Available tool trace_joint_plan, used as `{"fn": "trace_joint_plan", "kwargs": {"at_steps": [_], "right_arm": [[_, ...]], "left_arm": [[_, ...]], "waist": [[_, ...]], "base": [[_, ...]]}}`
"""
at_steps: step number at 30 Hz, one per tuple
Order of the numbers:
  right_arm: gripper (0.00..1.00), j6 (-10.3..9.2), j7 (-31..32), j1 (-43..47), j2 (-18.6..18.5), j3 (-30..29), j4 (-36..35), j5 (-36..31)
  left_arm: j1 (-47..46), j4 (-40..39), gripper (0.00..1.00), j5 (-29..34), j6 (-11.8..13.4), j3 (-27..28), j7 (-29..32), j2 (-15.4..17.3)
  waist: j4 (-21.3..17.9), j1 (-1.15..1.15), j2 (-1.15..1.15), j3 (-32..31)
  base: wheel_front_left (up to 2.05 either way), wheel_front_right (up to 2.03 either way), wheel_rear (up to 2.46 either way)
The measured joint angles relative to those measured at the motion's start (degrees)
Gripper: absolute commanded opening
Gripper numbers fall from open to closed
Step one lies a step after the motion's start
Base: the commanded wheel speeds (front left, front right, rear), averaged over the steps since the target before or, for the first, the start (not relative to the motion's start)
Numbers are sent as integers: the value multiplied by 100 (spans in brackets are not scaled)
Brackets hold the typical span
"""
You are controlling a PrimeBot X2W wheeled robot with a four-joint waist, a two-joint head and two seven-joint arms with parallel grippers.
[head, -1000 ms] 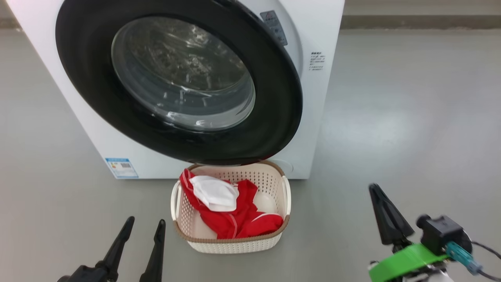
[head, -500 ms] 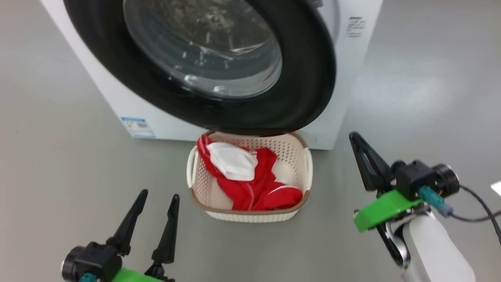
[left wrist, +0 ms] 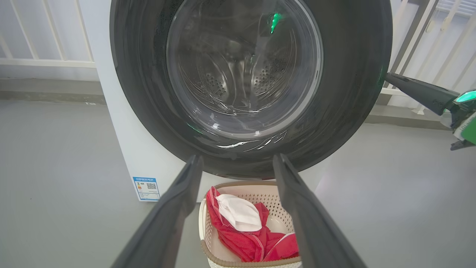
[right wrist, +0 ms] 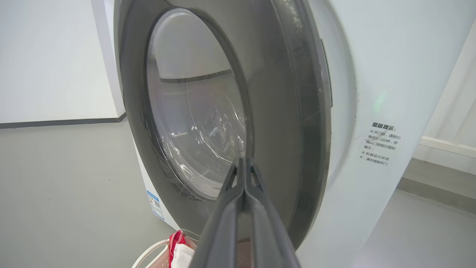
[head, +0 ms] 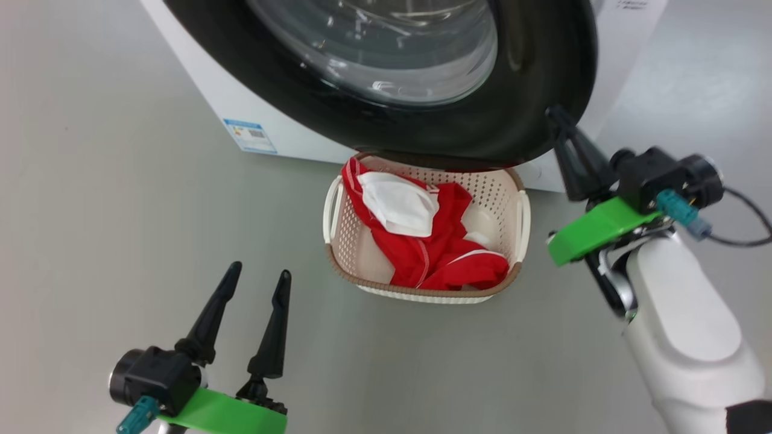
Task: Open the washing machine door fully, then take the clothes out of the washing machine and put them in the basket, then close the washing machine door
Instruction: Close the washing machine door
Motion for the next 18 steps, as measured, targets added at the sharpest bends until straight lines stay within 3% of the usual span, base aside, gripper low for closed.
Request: {"fn": "trace_joint_plan", "kwargs": {"at_steps": [18], "right_arm": [[0, 2, 0, -681, -113, -511, 80, -19]], "left_arm": [[-222, 36, 100, 0, -1, -214, 0, -51]], "waist": [[309, 0, 0, 428]], "base": [[0, 0, 0]]}}
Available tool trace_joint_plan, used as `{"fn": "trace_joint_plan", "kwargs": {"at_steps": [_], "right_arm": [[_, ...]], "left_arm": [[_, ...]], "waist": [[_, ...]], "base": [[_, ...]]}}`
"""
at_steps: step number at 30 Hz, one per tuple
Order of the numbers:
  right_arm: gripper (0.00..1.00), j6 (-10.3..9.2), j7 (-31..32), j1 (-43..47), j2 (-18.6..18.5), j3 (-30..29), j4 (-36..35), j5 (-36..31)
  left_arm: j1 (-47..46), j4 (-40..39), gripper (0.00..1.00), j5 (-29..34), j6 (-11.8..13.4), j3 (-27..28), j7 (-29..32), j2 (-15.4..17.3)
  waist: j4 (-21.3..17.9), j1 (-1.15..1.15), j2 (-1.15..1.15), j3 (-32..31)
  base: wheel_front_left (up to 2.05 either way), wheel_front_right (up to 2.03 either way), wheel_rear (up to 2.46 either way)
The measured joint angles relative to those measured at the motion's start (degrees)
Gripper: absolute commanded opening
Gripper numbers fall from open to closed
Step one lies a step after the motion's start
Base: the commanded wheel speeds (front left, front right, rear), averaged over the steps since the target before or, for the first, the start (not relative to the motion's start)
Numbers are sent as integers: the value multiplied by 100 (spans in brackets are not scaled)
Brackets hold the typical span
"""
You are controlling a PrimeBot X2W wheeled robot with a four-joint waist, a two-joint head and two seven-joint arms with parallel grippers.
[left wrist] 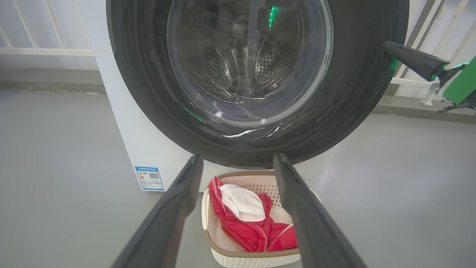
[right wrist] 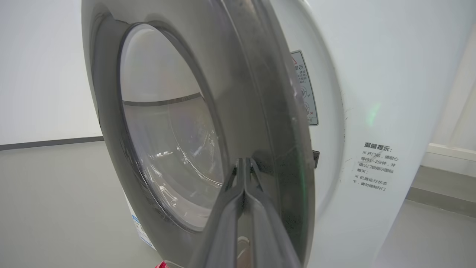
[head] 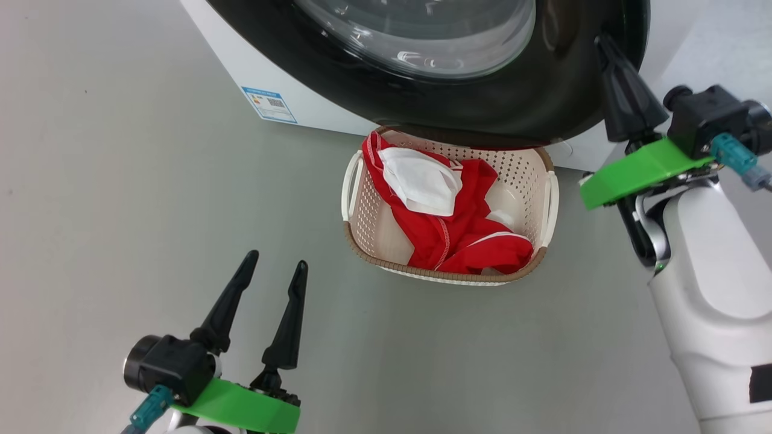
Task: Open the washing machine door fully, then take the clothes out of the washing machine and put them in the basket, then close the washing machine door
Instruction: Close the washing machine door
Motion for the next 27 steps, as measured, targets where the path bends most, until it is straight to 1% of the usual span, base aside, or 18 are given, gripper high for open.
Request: {"fn": "trace_joint_plan", "kwargs": {"at_steps": [8, 15, 20, 24, 27], "right_arm": [[0, 23, 0, -443, 7, -165, 138, -98], [0, 23, -1, -717, -100, -434, 405, -120], [0, 24, -1, -1054, -148, -530, 617, -299], [0, 40, -1, -1346, -198, -840, 673, -454], [0, 41, -43, -1511, -216, -1045, 742, -448]], "left_arm": [[-141, 2, 100, -18, -1, -93, 0, -10], [-154, 41, 100, -21, -4, -144, 0, -10], [-159, 34, 100, -46, -4, -116, 0, 4], [-171, 30, 100, -67, -4, -91, 0, 3], [-215, 32, 100, -71, -4, -99, 0, -1]], "waist": [[18, 0, 0, 109], [191, 0, 0, 119], [269, 0, 0, 199], [317, 0, 0, 301], [347, 0, 0, 367]], "base": [[0, 0, 0], [0, 0, 0], [0, 0, 0], [0, 0, 0], [0, 0, 0]]}}
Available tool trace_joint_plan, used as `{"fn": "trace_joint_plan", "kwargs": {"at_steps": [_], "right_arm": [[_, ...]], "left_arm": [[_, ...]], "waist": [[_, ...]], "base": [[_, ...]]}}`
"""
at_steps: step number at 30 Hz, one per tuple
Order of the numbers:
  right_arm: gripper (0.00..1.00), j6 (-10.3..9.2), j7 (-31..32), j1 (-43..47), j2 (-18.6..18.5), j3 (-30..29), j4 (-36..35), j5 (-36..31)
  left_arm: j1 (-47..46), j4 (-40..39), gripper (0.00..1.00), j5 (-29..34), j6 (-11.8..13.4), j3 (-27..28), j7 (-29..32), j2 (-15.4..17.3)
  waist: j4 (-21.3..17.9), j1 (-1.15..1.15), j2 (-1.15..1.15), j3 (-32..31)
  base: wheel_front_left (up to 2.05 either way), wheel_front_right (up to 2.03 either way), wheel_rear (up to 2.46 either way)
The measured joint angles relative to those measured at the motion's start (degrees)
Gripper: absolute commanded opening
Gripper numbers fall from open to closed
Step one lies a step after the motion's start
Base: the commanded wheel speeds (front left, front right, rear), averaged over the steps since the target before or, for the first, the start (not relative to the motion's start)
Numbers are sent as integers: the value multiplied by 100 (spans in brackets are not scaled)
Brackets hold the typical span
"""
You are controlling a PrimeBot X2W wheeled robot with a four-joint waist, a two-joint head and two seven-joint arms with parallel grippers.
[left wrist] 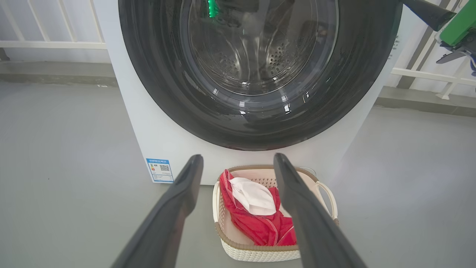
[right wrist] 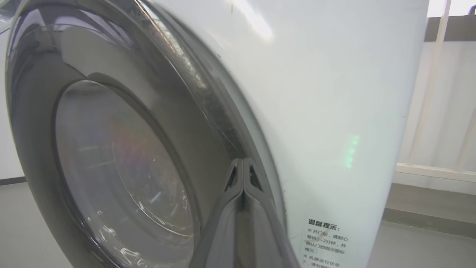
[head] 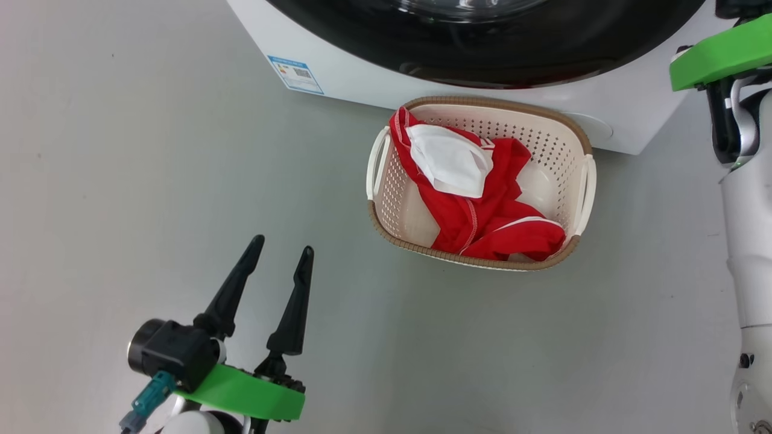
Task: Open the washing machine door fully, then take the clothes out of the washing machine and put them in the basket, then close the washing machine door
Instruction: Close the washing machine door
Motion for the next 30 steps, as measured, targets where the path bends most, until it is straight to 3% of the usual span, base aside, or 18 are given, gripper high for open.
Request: {"fn": "trace_joint_plan", "kwargs": {"at_steps": [9, 19, 20, 22, 23, 24, 30], "right_arm": [[0, 5, -81, -72, -27, -21, 94, 44], [0, 0, -5, 69, 38, 471, -15, 510], [9, 0, -5, 146, 48, 503, -89, 590], [51, 0, -5, 331, 48, 577, -229, 725], [83, 0, -5, 444, 55, 610, -298, 769], [100, 0, -4, 674, 82, 672, -423, 801], [100, 0, -4, 1158, 203, 798, -727, 817]], "left_arm": [[-73, 46, 100, 47, 0, -18, 0, -10], [-74, 142, 100, -56, 0, 10, 0, -42], [-74, 154, 100, -71, 0, 29, 0, -45], [-73, 180, 100, -111, 0, 67, 0, -52], [-72, 185, 100, -135, 0, 81, 0, -52], [-69, 211, 100, -149, 0, 114, 0, -52], [-58, 237, 100, -170, 0, 196, 0, -55]], "waist": [[22, 0, 0, 59], [-115, 0, 0, -153], [-137, 0, 0, -186], [-185, 0, 0, -256], [-215, 0, 0, -293], [-286, 0, 0, -363], [-500, 0, 0, -559]], "base": [[0, 0, 0], [0, 0, 0], [0, 0, 0], [0, 0, 0], [0, 0, 0], [0, 0, 0], [0, 0, 0]]}}
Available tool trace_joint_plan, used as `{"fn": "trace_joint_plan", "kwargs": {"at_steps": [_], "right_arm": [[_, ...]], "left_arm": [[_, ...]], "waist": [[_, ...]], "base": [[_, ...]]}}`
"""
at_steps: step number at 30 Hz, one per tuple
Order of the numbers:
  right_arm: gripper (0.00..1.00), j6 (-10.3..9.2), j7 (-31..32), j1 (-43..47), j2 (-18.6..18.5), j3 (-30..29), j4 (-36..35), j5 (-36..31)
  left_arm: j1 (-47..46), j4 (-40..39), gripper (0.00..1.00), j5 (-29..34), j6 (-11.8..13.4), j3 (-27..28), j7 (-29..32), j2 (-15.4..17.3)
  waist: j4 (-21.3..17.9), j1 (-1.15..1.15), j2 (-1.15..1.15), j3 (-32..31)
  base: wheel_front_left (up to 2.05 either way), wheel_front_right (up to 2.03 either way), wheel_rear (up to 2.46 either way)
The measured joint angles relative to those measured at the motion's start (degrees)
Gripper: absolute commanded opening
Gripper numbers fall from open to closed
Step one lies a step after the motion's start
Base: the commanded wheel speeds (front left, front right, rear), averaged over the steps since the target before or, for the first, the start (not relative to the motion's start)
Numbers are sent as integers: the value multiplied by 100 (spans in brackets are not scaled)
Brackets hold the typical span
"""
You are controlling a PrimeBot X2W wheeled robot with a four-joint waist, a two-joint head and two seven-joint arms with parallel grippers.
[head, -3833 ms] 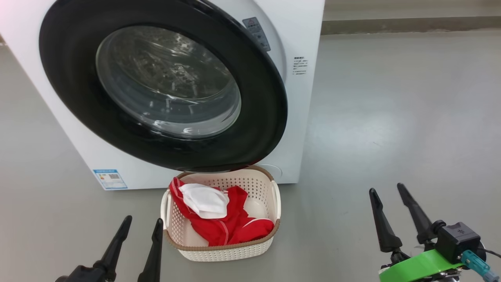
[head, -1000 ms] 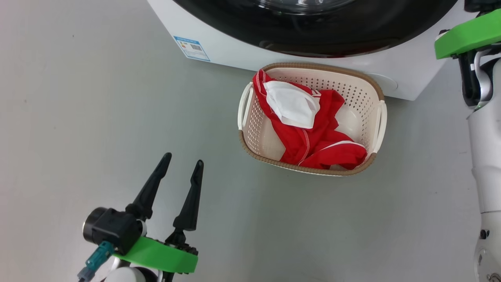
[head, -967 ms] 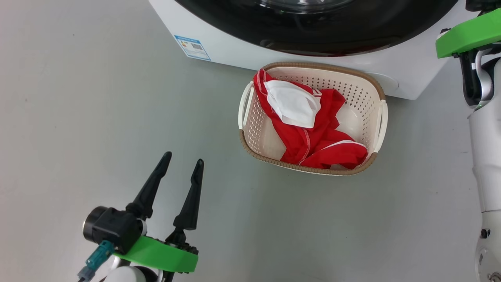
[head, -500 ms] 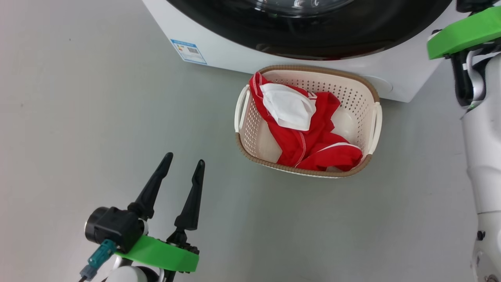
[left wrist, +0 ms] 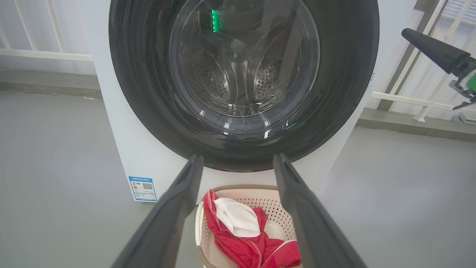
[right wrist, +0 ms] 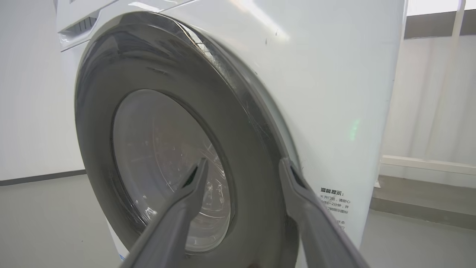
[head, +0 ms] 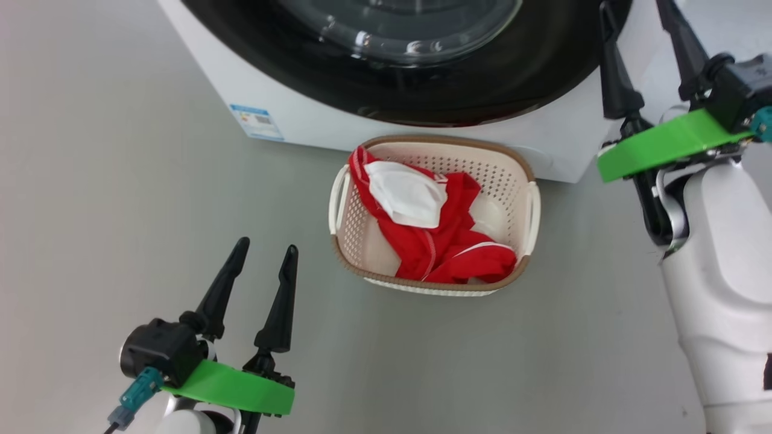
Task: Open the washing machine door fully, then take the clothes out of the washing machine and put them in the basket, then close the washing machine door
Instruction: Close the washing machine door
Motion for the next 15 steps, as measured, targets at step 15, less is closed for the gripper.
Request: {"fn": "trace_joint_plan", "kwargs": {"at_steps": [15], "right_arm": [[100, 0, 0, 1388, 86, -359, -715, -71]], "left_arm": [[258, -232, 100, -143, 0, 30, 0, 44]], "waist": [[-774, 0, 0, -658]], "base": [[0, 0, 0]]}}
